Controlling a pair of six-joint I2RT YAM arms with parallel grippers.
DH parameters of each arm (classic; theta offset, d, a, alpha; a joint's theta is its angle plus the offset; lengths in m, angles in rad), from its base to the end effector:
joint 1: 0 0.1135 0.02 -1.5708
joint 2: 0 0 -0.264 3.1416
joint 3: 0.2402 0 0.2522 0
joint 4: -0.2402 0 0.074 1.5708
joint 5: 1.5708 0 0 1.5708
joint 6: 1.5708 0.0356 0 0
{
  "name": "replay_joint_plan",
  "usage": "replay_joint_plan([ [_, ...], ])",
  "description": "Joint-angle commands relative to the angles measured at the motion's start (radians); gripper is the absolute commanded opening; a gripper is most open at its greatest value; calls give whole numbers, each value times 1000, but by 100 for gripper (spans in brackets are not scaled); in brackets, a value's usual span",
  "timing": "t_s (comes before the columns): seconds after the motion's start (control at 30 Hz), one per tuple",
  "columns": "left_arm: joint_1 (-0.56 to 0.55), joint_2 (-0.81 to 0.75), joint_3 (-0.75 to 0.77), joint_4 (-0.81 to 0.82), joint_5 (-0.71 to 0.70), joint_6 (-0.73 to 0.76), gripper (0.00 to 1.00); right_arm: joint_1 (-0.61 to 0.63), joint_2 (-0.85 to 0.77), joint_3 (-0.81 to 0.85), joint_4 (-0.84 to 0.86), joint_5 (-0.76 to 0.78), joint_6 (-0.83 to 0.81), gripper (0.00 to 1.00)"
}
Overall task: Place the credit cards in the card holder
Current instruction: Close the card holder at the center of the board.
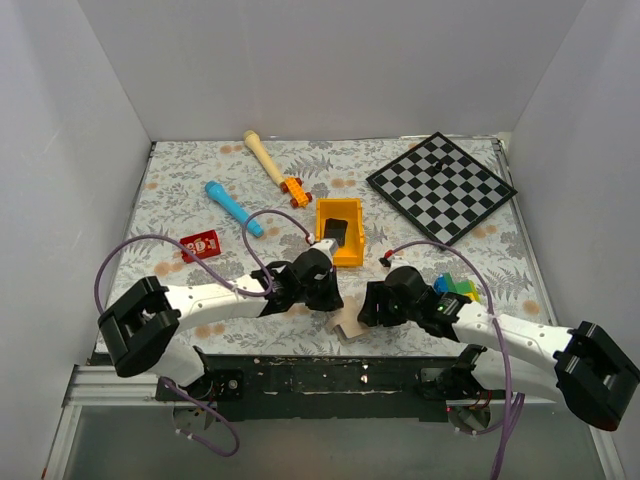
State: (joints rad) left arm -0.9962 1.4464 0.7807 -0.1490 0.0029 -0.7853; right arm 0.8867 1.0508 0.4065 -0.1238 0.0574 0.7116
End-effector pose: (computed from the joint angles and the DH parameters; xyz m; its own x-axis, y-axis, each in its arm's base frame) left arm 0.1587 -0.2453 0.1916 -0.8739 0.0488 -0.4837 0.3148 0.8149 -0.4866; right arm 0.1277 0.1533 0.1673 -0.8208 0.0252 -0.5707 -0.2795 0.8537 0.4395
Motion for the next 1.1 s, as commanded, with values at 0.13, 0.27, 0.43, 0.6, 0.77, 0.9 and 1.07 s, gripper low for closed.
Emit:
replay_joint_plan([
  [0.13, -28, 40, 6, 39, 68, 8, 0, -31, -28, -49, 113, -27, 22, 64],
  [0.27, -38, 25, -56, 40, 68, -20, 0, -46, -2, -67, 173, -85, 25, 65],
  [0.43, -39, -4, -159, 54, 59, -55, 0, -63, 28, -86, 265, -171, 15, 70],
  [0.6, -39, -14, -245, 88, 45, -98, 0, -69, 70, -78, 300, -225, -4, 72],
  [0.77, -41, 9, -251, 104, 43, -112, 0, -74, 121, -69, 335, -271, -15, 66],
  [0.9, -41, 28, -244, 108, 45, -106, 0, -78, 172, -72, 394, -315, -5, 57],
  [1.07, -42, 40, -256, 111, 45, -104, 0, -80, 222, -81, 499, -392, 15, 45],
])
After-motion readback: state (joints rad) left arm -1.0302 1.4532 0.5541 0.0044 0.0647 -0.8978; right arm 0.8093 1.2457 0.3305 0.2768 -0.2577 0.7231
